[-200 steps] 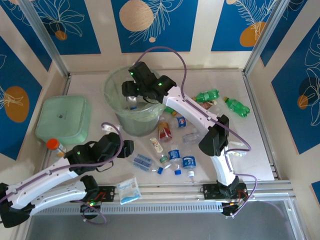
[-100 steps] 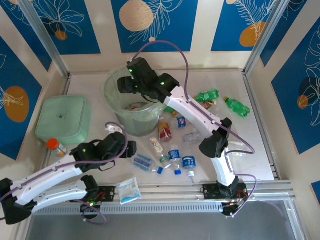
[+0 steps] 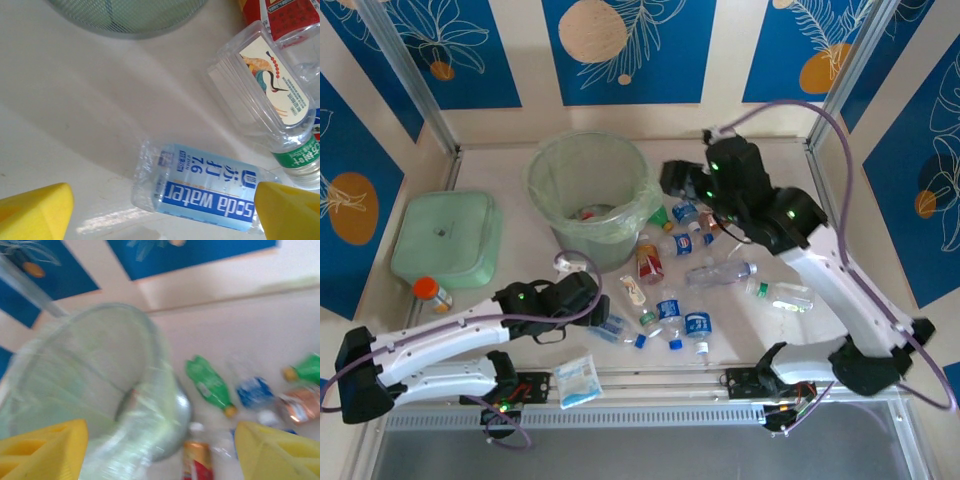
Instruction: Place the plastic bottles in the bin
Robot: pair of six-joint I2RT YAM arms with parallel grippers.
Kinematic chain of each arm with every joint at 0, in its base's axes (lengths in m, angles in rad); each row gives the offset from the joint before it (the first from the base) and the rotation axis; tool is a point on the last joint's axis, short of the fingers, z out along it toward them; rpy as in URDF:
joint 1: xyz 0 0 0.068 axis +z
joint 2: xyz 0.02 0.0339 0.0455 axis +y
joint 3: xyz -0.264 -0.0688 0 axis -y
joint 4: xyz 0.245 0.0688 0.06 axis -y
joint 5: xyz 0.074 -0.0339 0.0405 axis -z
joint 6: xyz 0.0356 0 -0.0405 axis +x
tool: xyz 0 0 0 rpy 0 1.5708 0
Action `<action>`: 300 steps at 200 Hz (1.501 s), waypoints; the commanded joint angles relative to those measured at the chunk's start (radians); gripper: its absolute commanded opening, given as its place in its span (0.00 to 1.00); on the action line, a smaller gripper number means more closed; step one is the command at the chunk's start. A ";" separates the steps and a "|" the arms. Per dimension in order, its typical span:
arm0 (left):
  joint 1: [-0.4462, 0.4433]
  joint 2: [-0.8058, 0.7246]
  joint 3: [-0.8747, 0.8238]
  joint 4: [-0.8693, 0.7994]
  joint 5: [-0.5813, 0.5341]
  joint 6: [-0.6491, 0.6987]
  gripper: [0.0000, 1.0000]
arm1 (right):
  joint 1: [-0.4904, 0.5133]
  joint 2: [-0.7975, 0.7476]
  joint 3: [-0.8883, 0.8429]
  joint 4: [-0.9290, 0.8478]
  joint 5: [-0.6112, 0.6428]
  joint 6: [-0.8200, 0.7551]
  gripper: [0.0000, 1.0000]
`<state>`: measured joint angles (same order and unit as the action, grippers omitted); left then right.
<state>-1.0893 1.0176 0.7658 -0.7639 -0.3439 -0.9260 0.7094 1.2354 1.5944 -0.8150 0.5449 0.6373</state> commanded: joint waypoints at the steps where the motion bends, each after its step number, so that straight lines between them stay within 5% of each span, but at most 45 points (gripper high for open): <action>1: -0.042 0.022 0.004 -0.002 0.029 -0.145 0.94 | -0.099 -0.122 -0.165 -0.073 -0.020 0.099 0.79; 45: -0.142 0.118 0.043 -0.005 0.039 -0.217 0.98 | -0.374 -0.253 -0.466 -0.135 -0.195 0.148 0.80; 83: -0.185 0.168 0.085 -0.072 0.027 -0.259 0.99 | -0.503 -0.277 -0.677 -0.055 -0.333 0.151 0.80; 154: -0.181 0.285 0.091 -0.037 0.054 -0.399 0.99 | -0.531 -0.299 -0.737 -0.017 -0.379 0.144 0.81; 239: -0.143 0.452 0.146 0.062 0.056 -0.355 0.99 | -0.538 -0.334 -0.760 -0.012 -0.424 0.142 0.81; 300: -0.119 0.541 0.255 -0.060 -0.037 -0.237 0.99 | -0.538 -0.350 -0.770 -0.015 -0.440 0.136 0.81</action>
<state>-1.2224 1.5433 0.9863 -0.7322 -0.3317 -1.2221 0.1753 0.9031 0.8410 -0.8257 0.1364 0.7708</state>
